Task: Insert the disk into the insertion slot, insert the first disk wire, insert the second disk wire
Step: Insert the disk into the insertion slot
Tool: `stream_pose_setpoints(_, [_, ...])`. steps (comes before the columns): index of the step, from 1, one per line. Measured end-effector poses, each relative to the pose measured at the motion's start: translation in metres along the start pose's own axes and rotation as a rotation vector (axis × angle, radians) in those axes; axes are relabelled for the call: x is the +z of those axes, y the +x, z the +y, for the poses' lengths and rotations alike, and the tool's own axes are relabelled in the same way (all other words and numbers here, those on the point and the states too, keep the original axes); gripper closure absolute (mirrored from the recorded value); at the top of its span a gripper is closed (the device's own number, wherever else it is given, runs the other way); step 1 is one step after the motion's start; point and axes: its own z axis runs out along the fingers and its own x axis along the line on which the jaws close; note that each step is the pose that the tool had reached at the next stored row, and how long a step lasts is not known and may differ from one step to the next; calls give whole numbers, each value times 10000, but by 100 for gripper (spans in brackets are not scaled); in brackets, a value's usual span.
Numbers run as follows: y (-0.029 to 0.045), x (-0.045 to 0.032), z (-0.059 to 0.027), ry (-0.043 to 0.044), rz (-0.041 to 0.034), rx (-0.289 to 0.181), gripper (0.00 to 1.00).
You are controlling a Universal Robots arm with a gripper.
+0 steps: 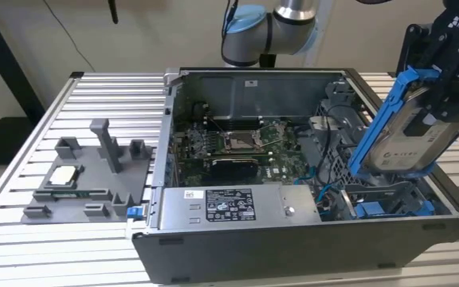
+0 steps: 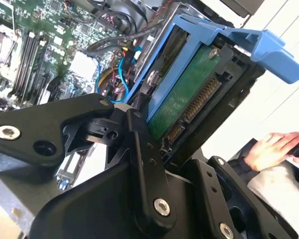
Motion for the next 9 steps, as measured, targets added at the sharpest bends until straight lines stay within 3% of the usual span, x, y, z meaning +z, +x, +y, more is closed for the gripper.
stream_pose_setpoints(9, [-1, 74, -48, 0, 1, 1, 67])
